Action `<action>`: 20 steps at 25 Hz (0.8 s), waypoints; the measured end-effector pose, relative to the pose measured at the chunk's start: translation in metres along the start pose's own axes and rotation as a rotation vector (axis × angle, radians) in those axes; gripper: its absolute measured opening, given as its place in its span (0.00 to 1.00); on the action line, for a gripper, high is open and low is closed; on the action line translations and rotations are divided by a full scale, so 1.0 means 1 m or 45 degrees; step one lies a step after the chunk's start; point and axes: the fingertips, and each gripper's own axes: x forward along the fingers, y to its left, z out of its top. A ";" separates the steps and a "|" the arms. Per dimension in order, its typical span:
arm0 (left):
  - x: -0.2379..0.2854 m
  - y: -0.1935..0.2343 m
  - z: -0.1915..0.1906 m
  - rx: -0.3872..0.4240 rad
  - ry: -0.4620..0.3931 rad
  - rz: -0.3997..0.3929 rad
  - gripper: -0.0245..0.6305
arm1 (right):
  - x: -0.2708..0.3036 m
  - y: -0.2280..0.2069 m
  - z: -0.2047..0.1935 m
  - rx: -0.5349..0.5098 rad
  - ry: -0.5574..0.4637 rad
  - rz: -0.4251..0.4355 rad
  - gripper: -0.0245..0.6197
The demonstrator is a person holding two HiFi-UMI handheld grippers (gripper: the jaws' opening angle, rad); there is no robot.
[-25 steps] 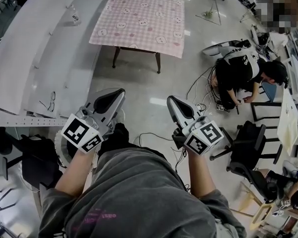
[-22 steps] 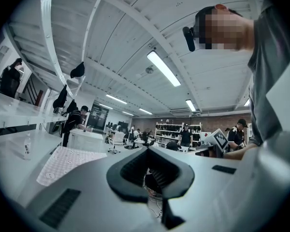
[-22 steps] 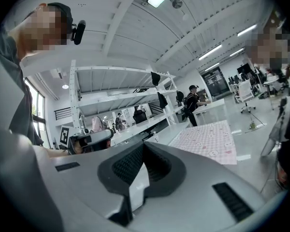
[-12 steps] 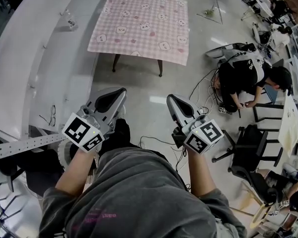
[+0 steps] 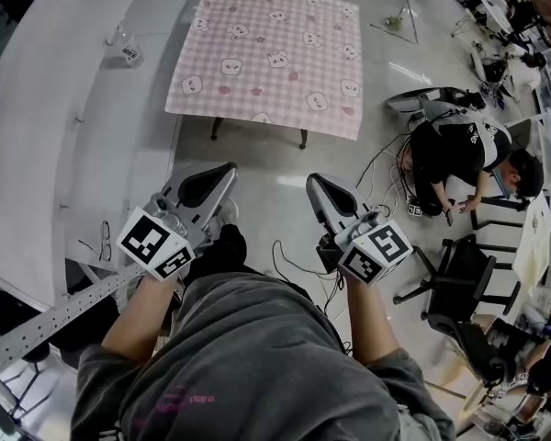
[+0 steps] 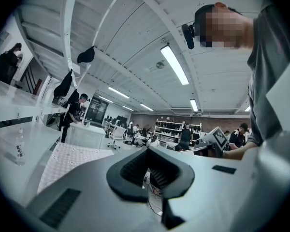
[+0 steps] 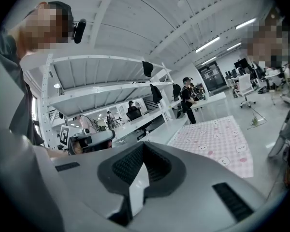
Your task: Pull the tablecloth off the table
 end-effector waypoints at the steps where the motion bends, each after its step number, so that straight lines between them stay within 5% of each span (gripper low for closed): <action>1: 0.003 0.008 0.004 -0.002 0.002 -0.006 0.04 | 0.007 -0.002 0.004 0.000 -0.001 -0.007 0.04; 11: 0.030 0.089 0.044 0.005 0.011 -0.078 0.04 | 0.087 -0.015 0.049 -0.004 -0.018 -0.064 0.04; 20: 0.039 0.121 0.070 0.004 0.020 -0.099 0.04 | 0.118 -0.017 0.077 0.000 -0.028 -0.088 0.04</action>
